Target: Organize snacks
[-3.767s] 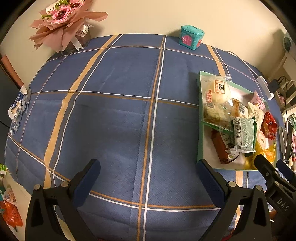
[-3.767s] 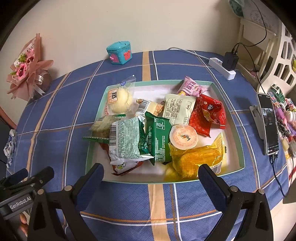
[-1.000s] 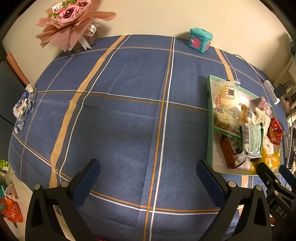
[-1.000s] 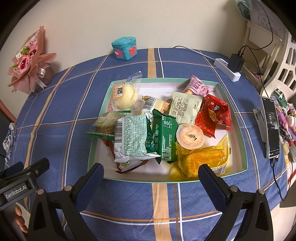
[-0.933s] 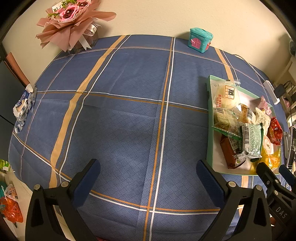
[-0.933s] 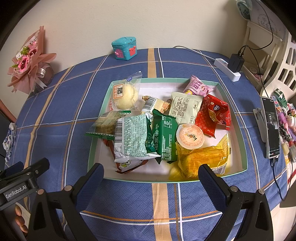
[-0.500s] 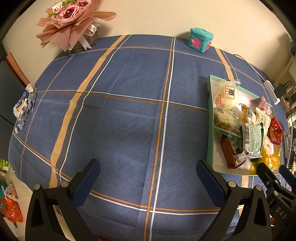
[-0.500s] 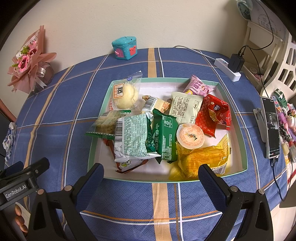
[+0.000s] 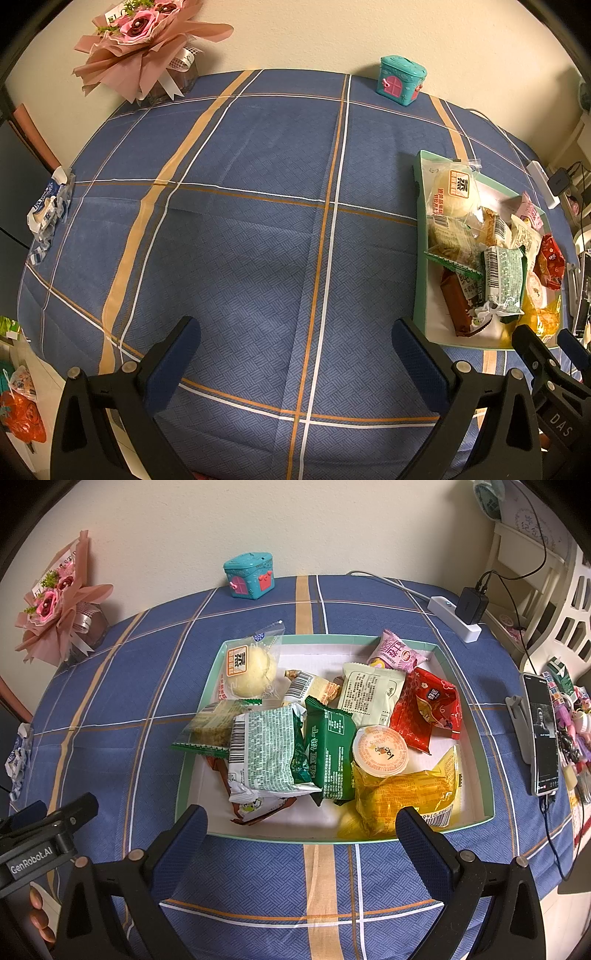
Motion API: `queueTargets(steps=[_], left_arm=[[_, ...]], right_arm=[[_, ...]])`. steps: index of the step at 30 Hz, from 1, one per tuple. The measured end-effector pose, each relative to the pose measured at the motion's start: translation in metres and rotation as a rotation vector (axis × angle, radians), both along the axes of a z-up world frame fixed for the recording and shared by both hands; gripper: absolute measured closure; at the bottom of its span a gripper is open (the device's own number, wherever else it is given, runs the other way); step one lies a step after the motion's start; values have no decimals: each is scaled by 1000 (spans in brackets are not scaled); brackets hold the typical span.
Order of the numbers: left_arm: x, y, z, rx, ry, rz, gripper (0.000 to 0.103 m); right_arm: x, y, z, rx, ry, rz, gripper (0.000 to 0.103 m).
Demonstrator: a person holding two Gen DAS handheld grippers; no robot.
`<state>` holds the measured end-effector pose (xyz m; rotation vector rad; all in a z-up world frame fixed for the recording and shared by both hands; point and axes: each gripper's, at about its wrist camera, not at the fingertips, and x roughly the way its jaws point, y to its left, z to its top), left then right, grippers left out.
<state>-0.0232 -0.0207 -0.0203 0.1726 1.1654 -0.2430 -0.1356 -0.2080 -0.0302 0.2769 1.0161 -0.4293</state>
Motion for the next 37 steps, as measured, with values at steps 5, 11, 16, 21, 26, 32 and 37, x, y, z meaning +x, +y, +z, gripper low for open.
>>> queueTargets(steps=[5,11,16,21,26,32,37], left_arm=[[0,0,0,0,0,0,0],[0,-1,1,2,-7,-2,0],[0,-1,1,5,-11,-3,0],[0,-1,1,7,-15,1,0],[-2,-2,3,6,-23,3,0],[-3,-2,7,7,-43,8,0],[-4,-2,6,9,-38,10,0]], right_arm=[[0,0,0,0,0,-1,0],[0,0,0,0,1,0,0],[0,0,0,0,1,-1,0],[0,0,0,0,1,-1,0],[0,1,0,-1,-1,-4,0],[-2,-2,0,-1,-1,-3,0],[-1,-2,0,-1,-1,-4,0]])
